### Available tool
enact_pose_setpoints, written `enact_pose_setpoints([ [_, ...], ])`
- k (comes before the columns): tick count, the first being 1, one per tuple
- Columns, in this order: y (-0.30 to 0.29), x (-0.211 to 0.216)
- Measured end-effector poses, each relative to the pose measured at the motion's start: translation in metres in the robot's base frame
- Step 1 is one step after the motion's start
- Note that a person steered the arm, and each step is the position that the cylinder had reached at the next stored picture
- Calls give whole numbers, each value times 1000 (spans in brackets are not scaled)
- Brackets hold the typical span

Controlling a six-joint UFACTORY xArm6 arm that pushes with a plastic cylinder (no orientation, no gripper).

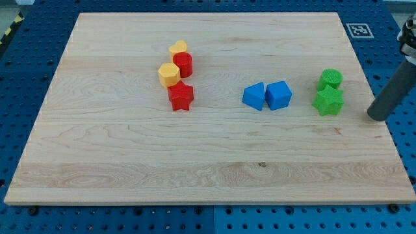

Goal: Push the green star right side of the blue cube

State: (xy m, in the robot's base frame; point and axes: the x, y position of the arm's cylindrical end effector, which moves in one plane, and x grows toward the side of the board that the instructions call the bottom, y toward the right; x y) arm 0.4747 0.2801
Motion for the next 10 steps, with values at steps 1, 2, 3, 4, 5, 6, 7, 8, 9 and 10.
enact_pose_setpoints([
  [1,-33,-5],
  [2,-46,0],
  [3,-46,-11],
  [4,-49,-11],
  [5,-68,-11],
  [6,-84,-11],
  [7,-69,13],
  [8,-33,27],
  [9,-8,7],
  [10,7,-44],
])
